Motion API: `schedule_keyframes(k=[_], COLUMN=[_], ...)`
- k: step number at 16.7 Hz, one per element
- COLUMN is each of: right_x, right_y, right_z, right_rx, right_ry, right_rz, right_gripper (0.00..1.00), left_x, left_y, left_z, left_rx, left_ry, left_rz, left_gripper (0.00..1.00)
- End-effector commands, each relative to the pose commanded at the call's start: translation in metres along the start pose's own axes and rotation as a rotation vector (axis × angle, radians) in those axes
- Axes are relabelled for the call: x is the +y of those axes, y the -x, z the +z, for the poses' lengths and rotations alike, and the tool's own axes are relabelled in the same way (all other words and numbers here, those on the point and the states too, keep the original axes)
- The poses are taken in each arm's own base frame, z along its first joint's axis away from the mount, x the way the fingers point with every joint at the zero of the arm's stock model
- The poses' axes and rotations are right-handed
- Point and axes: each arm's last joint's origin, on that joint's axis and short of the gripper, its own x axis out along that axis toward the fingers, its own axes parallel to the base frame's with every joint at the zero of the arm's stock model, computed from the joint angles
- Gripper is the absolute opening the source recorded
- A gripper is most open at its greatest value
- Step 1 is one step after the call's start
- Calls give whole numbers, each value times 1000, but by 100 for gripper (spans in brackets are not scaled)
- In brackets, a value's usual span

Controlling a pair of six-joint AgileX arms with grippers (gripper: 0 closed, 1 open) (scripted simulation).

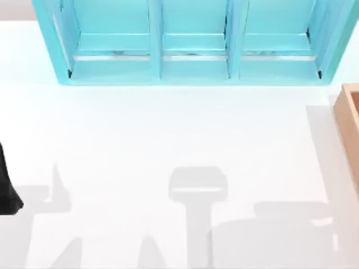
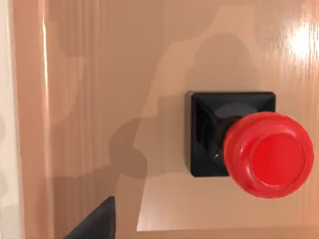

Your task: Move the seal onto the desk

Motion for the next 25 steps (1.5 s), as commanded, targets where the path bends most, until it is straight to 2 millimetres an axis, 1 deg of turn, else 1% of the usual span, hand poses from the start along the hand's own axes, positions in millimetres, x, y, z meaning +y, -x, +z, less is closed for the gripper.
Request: schedule_keyframes(k=[3, 6, 8, 12, 14, 16, 19, 22, 23, 25], right_x=[-18, -30, -33, -31, -32, -31, -30, -27, -26, -25], right_y=[-9, -15, -17, -16, -21, -37, -71, -103, -109, -113], right_z=[26, 40, 43, 43, 42, 39, 33, 21, 18, 15], right_rx=[170, 258, 278, 275, 279, 285, 269, 271, 275, 278], right_ry=[-1, -3, -4, 0, -2, -4, -3, -4, -4, -4], right_rz=[43, 72, 79, 78, 79, 81, 75, 76, 77, 79], right_gripper=[100, 100, 100, 100, 100, 100, 100, 100, 100, 100], left_x=[0, 0, 0, 0, 0, 0, 0, 0, 0, 0], left_y=[0, 0, 0, 0, 0, 0, 0, 0, 0, 0], left_z=[0, 0, 0, 0, 0, 0, 0, 0, 0, 0], left_rx=[0, 0, 0, 0, 0, 0, 0, 0, 0, 0], left_ry=[0, 0, 0, 0, 0, 0, 0, 0, 0, 0], left_rz=[0, 0, 0, 0, 0, 0, 0, 0, 0, 0], left_gripper=[100, 100, 100, 100, 100, 100, 100, 100, 100, 100])
